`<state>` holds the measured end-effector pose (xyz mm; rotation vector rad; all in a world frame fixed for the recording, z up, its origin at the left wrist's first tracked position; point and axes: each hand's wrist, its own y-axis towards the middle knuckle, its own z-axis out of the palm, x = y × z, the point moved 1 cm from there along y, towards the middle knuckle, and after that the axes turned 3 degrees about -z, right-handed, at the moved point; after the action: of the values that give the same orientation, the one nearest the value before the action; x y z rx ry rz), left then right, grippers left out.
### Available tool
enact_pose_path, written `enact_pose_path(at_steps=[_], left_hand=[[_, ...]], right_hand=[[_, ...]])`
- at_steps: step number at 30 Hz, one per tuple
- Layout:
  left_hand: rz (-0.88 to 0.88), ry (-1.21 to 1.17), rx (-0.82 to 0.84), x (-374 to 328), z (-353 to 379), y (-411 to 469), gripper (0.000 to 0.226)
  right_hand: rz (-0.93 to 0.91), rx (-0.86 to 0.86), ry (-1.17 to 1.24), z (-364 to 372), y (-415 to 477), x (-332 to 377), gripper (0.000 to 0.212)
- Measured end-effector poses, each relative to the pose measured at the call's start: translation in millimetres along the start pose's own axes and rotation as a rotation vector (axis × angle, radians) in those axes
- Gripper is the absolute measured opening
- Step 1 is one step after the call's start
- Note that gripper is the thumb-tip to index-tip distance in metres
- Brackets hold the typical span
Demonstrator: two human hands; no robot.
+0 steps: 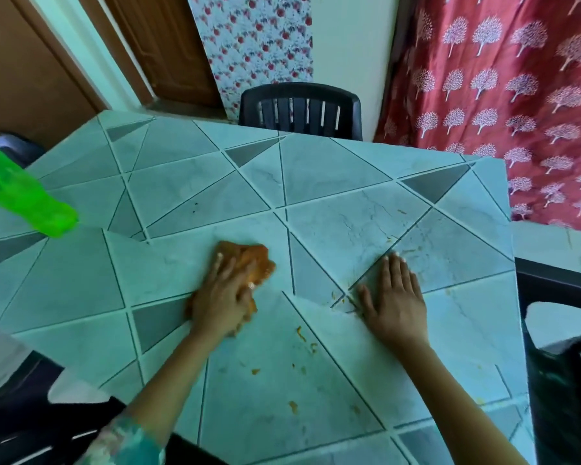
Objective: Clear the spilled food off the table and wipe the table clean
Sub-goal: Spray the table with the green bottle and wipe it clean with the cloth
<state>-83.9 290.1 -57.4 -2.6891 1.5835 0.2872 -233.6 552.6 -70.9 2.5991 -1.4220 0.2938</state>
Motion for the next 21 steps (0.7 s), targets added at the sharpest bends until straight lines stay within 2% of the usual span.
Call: enact_pose_path(at_steps=[2,4,7,9,11,13,17,19,21], left_hand=[[-0.166,0.005,0.003,10.9,-4.5,27.5,0.062],[-0.219,-0.006,-0.006,-14.1,-3.4,43.6,0.057],[-0.096,-0.045,0.01,-72.1,7.7,35.5,0.065],[0.047,-0.073,0.011,-100.8,14.0,8.0,0.06],[0.194,-0.075,0.01,-103.8,12.9,-22.2,0.051],[0.236,-0.025,0.002,-76.0,9.8,-37.2,0.05],[-0.06,-0.038,0.046,-6.2,-1.8,-9.3,0.057],[-0.167,-0.06,0.045,-9.7,-4.0,18.0,0.052],[-0.144,-0.045,0.042,-39.2,-2.4,30.4,0.051]], right_hand=[[0.003,0.007,-0.003,0.4,0.7,0.2,0.083],[0.003,0.021,-0.016,1.2,-0.4,-1.0,0.084],[0.005,0.014,-0.015,0.8,0.2,-2.5,0.085],[0.01,0.015,-0.028,1.3,-1.3,-2.5,0.085],[0.024,0.012,-0.037,1.7,-2.0,-2.5,0.082],[0.039,0.021,-0.045,2.0,-3.4,-2.0,0.082],[0.08,0.014,-0.062,3.4,-17.9,-0.9,0.084],[0.099,0.015,-0.053,3.5,-33.3,0.6,0.084],[0.114,0.023,-0.046,2.4,-46.6,1.7,0.083]])
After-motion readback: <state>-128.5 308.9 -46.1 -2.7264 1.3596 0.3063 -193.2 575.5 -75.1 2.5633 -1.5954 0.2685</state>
